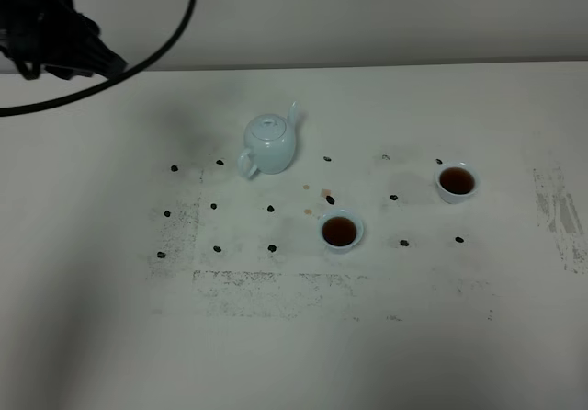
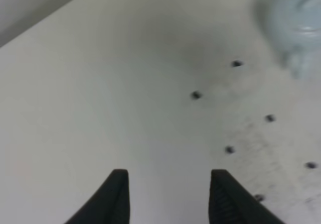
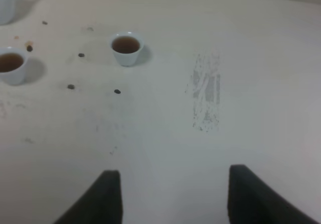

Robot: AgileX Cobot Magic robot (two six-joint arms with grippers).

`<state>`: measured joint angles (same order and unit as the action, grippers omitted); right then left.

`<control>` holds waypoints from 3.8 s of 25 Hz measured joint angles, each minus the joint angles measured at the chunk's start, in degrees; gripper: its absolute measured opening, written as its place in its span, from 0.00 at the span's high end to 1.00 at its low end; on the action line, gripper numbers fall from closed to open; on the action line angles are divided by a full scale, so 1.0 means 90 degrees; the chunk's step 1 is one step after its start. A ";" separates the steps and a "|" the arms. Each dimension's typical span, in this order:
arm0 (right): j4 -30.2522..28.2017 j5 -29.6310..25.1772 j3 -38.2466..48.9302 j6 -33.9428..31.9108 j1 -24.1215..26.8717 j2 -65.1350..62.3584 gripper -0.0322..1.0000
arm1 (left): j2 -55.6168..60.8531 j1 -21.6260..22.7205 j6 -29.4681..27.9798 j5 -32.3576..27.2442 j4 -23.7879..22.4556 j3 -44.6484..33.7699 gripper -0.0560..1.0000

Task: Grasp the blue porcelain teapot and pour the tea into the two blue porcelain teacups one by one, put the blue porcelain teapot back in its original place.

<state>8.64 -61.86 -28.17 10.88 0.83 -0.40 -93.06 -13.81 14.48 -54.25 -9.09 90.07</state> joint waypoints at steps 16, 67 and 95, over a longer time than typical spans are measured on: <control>0.0000 0.0000 0.0000 0.0000 0.0000 0.0000 0.53 | 0.4022 0.1501 -0.0846 -0.0141 -0.0467 -0.3967 0.60; 0.0000 0.0000 0.0000 0.0000 0.0000 0.0000 0.53 | 1.0370 0.1501 -0.0543 -0.0636 0.1239 -0.6774 0.60; 0.0000 0.0000 0.0000 0.0000 0.0000 0.0000 0.53 | 1.0370 0.1501 -0.0720 -0.0636 0.1453 -0.6774 0.60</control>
<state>8.64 -61.86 -28.17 10.88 0.83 -0.40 0.27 -0.30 8.00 -59.98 3.99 29.11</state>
